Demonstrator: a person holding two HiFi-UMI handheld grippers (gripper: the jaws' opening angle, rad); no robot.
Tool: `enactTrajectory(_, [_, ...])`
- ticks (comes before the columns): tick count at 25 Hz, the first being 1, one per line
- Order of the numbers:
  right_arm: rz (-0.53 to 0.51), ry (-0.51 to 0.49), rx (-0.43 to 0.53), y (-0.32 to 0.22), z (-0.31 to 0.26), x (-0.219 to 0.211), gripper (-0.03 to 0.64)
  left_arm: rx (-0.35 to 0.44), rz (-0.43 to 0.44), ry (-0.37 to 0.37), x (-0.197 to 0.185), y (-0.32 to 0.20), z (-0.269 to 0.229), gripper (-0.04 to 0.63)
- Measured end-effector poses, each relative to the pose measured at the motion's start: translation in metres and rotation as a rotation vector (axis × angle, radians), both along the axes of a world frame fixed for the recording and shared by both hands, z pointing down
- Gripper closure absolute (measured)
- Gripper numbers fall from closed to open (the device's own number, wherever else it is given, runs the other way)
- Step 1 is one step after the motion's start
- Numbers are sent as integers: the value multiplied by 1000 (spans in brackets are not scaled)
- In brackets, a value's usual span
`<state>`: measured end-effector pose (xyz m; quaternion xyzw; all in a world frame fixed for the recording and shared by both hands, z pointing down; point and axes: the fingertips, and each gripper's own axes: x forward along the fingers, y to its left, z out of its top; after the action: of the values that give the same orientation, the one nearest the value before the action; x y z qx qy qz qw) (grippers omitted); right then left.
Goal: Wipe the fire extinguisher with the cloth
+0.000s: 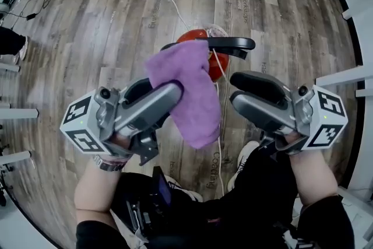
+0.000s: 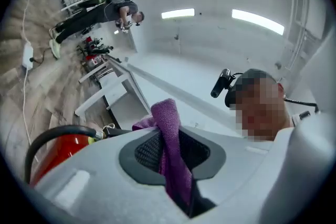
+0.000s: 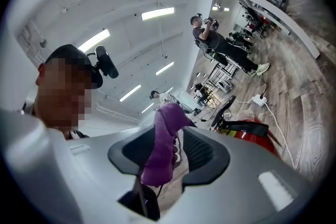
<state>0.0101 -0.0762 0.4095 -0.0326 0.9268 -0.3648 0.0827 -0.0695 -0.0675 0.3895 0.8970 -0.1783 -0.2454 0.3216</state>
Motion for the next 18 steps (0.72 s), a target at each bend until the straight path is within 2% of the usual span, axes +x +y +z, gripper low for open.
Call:
enactTrajectory(1, [-15,1,-9,2,2,-2,442,-28,-3,4,3,-1,4,531])
enactTrajectory(3, [-46,0,-37,4,6,-5,429,-66,-20,-44,9,-2,16,531])
enactTrajectory(6, [-85,35,-50,9,14,-11,423,-71,-28,-97,17,-1,26,529])
enactTrajectory(8, [-100,74,-38,13,21,-18,419,-67,-20,-94,19,0,28,528])
enactTrajectory(12, [-85,177,46,13,34,-25,394,-49,20,-42,24,5,24,528])
enactTrajectory(15, [-118,152,51,20,34,-30,374,-51,46,-38,27,10,26,528])
enactTrajectory(17, [-162,146,56,29,34,-34,408,-52,61,-68,32,15,32,528])
enactTrajectory(18, [-180,158,70,33,35,-35,462,-51,67,-83,34,17,35,528])
